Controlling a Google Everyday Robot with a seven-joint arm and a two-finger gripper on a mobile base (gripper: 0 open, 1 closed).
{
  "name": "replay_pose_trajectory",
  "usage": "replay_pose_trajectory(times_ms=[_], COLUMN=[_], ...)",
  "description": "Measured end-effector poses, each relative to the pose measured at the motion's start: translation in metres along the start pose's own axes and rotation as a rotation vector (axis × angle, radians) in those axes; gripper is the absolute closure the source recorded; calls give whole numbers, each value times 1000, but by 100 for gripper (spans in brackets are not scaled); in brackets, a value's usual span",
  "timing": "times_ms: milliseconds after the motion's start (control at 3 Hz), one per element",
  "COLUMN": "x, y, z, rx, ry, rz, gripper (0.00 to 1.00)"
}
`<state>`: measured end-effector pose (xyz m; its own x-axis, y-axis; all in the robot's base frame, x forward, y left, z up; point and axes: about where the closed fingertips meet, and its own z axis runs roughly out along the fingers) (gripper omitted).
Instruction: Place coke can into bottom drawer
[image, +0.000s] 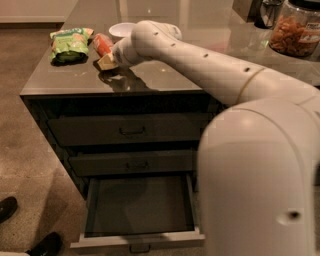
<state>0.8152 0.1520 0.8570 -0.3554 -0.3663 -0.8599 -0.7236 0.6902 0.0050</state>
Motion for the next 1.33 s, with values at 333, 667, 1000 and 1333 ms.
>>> replay_pose_trajectory(times_ms=[333, 667, 1000, 1333], x=[5, 18, 36, 38], y=[-1, -9, -6, 4], z=[-34, -65, -118, -153], rx=[-13, -64, -234, -347], ry=[-79, -136, -188, -223], rz=[-23, -22, -57, -191], gripper=[100, 100, 100, 100])
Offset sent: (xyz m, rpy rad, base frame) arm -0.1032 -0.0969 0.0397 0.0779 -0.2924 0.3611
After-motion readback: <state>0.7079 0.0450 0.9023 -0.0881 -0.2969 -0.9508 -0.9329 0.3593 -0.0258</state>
